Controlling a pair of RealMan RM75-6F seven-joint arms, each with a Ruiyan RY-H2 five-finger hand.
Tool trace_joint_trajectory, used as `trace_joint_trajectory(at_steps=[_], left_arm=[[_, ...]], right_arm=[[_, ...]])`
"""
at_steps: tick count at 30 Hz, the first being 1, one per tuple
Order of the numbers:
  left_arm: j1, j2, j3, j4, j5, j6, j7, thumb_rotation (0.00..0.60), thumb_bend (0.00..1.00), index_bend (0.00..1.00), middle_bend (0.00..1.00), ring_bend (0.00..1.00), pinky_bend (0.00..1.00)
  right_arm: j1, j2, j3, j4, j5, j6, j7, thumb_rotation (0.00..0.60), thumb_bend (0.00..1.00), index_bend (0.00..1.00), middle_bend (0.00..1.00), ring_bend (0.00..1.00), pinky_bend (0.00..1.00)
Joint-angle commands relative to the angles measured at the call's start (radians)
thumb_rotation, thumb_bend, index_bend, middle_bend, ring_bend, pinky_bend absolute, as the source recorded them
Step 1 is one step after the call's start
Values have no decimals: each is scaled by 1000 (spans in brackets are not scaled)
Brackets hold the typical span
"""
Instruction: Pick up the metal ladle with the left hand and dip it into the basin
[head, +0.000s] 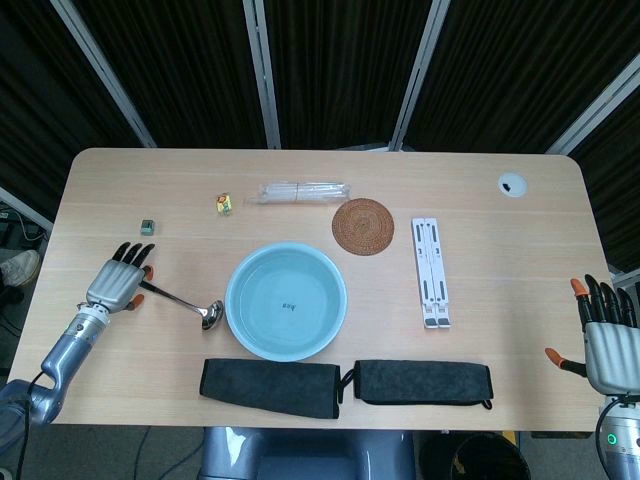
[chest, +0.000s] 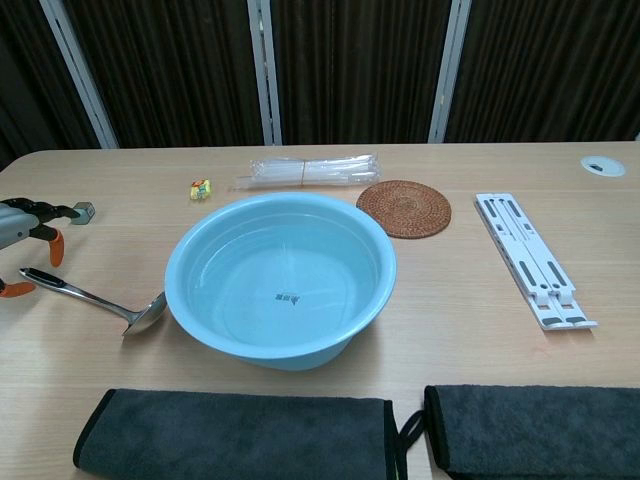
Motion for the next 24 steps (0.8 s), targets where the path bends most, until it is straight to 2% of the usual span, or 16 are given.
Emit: trace_joint_trajectory(at_steps=[1, 12, 24], left_arm=[[-5, -12, 6, 10, 4, 0, -10, 600, 326, 394, 0, 0, 0], [-11, -50, 30, 57, 19, 3, -25, 600, 345, 396, 0, 0, 0], [-14, -91, 46, 117, 29, 10, -34, 600, 364, 447, 0, 0, 0]], right_arm=[[0, 1, -1, -1, 0, -1, 0, 471, 0, 0, 0, 0, 0], [-6, 11, -3, -11, -3, 10, 11, 474, 0, 0, 0, 0, 0], [-14, 21, -3, -20, -2, 24, 15, 470, 0, 0, 0, 0, 0]])
